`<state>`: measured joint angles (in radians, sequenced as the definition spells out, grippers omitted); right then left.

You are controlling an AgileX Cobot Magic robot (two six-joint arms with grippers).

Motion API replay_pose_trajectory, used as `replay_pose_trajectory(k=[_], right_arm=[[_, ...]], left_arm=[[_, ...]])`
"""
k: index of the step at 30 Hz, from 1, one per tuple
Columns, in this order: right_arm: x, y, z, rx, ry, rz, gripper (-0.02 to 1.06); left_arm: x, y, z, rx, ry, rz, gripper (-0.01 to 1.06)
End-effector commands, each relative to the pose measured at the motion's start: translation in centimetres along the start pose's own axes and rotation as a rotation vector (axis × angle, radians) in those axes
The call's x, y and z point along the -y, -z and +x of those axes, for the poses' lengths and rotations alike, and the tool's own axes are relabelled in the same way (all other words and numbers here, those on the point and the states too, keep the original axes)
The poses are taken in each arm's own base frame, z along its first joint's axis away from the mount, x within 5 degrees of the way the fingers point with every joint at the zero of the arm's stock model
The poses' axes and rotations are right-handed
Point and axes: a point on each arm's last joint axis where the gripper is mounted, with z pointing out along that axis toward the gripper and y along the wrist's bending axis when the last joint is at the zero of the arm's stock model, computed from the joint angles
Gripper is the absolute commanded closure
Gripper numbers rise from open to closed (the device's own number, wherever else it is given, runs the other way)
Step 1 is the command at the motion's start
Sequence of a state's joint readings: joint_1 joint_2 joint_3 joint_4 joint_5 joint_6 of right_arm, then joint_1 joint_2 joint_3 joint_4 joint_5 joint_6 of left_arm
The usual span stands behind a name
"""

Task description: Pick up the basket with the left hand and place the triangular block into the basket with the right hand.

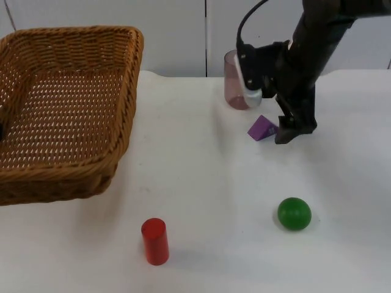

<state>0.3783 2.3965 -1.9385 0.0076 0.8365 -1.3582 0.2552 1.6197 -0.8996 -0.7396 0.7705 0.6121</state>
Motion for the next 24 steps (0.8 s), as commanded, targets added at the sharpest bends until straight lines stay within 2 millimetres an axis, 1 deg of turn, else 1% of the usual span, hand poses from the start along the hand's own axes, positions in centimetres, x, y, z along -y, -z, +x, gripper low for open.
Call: replay_pose_trajectory(k=[1, 6, 10, 16, 19, 24], right_arm=[[0.2, 0.0, -0.2, -0.001, 0.057, 0.018, 0.17], [0.0, -1.3, 0.4, -0.062, 0.119, 0.019, 0.17], [-0.2, -2.4, 0.4, -0.061, 0.142, 0.019, 0.17], [-0.2, -2.9, 0.4, -0.052, 0.165, 0.035, 0.17], [-0.6, -3.6, -0.1, -0.050, 0.179, 0.022, 0.17], [-1.2, -4.7, 0.1, -0.055, 0.180, -0.016, 0.17]], left_arm=[[0.3, 0.4, -0.1, 0.020, 0.014, 0.022, 1.05], [0.3, 0.4, -0.1, 0.020, 0.014, 0.022, 1.05], [0.3, 0.4, -0.1, 0.020, 0.014, 0.022, 1.05], [0.3, 0.4, -0.1, 0.021, 0.016, 0.023, 1.05], [0.3, 0.4, -0.1, 0.022, 0.017, 0.024, 1.05], [0.3, 0.4, -0.1, 0.022, 0.017, 0.024, 1.05]])
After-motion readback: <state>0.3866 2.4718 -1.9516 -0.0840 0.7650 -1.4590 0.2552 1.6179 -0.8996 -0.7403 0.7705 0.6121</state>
